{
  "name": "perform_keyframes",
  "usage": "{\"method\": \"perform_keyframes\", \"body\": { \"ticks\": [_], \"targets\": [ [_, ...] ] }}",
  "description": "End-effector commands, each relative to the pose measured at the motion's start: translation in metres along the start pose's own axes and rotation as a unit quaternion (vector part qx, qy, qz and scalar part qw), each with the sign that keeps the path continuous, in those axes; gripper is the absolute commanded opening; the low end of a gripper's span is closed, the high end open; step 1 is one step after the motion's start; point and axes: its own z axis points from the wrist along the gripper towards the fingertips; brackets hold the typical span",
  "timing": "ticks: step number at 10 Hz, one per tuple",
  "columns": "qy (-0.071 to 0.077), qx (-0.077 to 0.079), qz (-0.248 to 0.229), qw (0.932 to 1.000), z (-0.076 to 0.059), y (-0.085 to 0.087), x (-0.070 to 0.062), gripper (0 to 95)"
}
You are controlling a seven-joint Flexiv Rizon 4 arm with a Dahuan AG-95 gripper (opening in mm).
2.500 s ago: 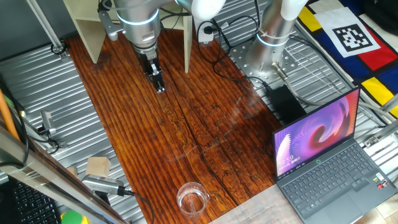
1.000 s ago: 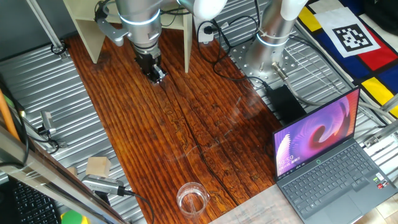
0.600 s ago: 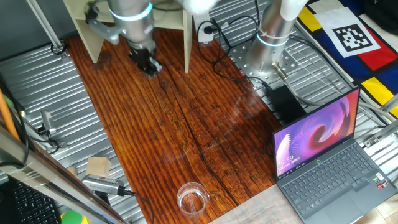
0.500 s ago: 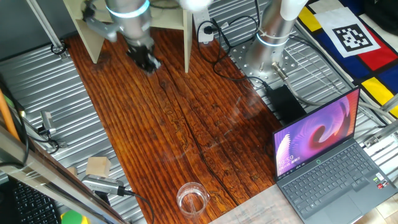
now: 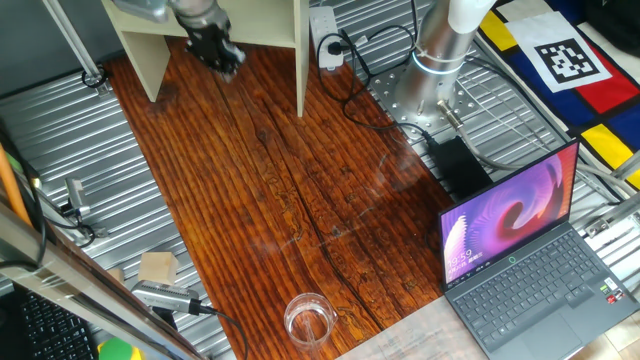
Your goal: Take the object down from the shelf
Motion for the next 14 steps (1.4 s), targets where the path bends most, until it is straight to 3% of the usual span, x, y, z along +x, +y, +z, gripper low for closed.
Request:
{"method": "perform_keyframes", "body": {
  "ticks": [1, 2, 6, 8, 11, 14],
  "targets": [
    [0.024, 0.024, -0.023, 0.9992, 0.0, -0.0074, 0.0149, 0.0],
    [0.027, 0.026, -0.026, 0.999, 0.0009, -0.008, 0.0148, 0.0],
    [0.017, 0.028, -0.061, 0.9976, 0.0016, -0.0087, 0.0145, 0.0],
    [0.006, 0.033, -0.037, 0.9988, 0.0016, -0.0087, 0.0145, 0.0],
    [0.007, 0.037, 0.013, 0.9992, 0.0016, -0.0087, 0.0145, 0.0],
    [0.008, 0.038, 0.013, 0.9992, 0.0016, -0.0087, 0.0145, 0.0]
  ]
}}
